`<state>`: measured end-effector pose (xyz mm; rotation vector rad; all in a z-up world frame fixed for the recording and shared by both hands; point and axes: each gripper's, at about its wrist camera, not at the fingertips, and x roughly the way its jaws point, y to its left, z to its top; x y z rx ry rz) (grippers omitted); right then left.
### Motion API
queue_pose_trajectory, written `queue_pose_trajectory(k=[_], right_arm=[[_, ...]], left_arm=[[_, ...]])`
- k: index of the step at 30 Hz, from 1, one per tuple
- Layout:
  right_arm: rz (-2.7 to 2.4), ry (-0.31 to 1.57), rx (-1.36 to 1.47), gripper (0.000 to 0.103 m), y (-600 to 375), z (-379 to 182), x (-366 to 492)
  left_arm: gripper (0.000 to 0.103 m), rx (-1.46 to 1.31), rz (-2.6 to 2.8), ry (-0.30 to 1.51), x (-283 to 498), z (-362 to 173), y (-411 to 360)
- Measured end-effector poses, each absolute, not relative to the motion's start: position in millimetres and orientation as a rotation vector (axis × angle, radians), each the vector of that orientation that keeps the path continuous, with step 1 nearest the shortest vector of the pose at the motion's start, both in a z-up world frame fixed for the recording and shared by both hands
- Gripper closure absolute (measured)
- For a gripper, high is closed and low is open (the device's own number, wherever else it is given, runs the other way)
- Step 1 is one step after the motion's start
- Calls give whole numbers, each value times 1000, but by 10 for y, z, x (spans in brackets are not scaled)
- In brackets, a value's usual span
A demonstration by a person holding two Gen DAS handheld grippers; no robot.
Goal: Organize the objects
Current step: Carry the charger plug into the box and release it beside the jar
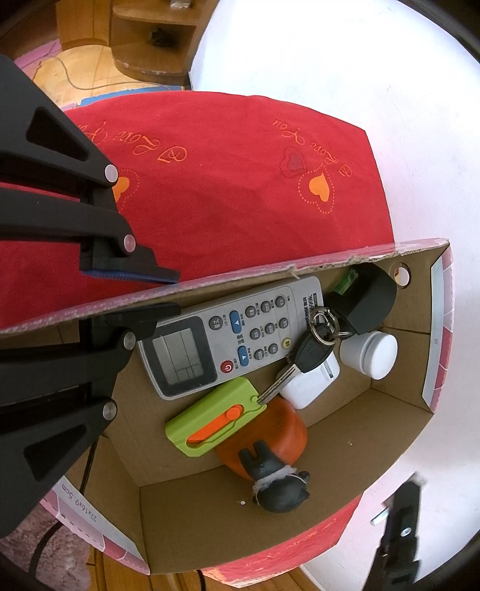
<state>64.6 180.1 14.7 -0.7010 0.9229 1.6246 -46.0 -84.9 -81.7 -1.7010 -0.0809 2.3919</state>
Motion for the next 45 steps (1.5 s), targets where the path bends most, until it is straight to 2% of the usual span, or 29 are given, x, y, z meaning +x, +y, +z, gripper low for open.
queue_pose_trajectory(k=[12,25,36,45], right_arm=[[1635,862,-1009,69,2178,-247,-25],[1549,774,-1202,69,2302,-542,-214],[1530,770,-1219,68,2315,-537,-229],[1554,852,-1094,65,2275,-378,-72]], left_arm=[[93,-1699,2394,-89,-481,-821,-807],[93,-1698,2396,-96,-470,-818,-799],[93,-1697,2398,-97,-470,-804,-749],[93,-1697,2398,-99,-468,-811,-757]])
